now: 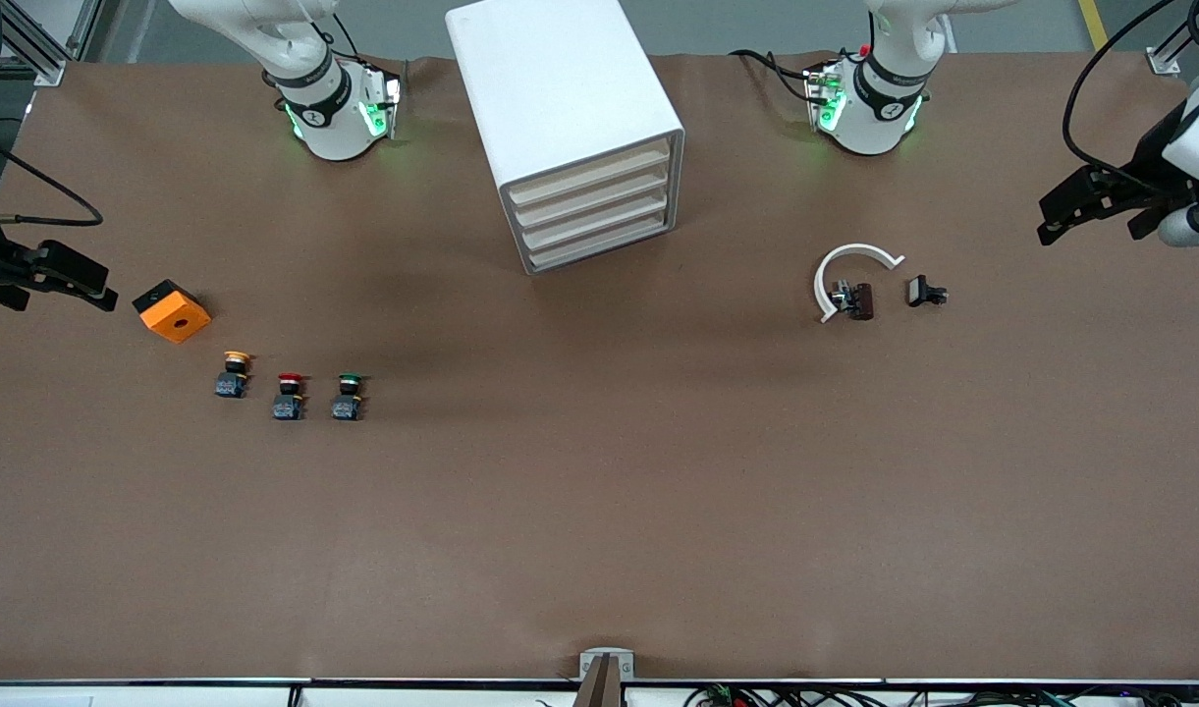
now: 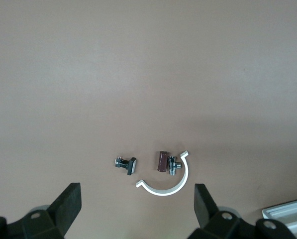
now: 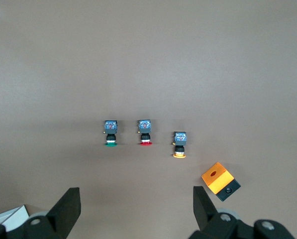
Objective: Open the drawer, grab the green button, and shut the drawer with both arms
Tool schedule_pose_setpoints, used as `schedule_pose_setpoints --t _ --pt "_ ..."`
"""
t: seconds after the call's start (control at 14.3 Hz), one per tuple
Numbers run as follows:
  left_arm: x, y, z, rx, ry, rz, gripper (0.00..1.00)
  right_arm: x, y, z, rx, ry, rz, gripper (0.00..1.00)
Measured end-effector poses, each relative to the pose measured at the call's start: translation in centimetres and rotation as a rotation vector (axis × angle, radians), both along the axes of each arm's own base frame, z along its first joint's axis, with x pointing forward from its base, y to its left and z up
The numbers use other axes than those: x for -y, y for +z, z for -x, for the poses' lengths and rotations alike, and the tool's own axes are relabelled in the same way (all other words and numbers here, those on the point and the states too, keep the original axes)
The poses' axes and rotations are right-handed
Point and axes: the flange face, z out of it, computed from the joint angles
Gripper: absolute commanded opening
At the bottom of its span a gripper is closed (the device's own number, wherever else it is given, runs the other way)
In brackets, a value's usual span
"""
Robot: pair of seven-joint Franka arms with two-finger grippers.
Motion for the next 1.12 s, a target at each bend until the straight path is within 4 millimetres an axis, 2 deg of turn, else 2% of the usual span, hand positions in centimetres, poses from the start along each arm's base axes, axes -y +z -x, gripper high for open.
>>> schedule_pose_setpoints --t 0.35,1.12 --pt "-0.90 -0.41 0.43 -0.042 -0.020 0.000 1.00 0.02 0.27 -0.01 0.006 0.000 0.000 1.00" --pt "-1.02 0.49 0.82 -0.071 -0.010 0.000 1.00 0.09 0.44 -0.01 0.009 -0.002 0.001 1.00"
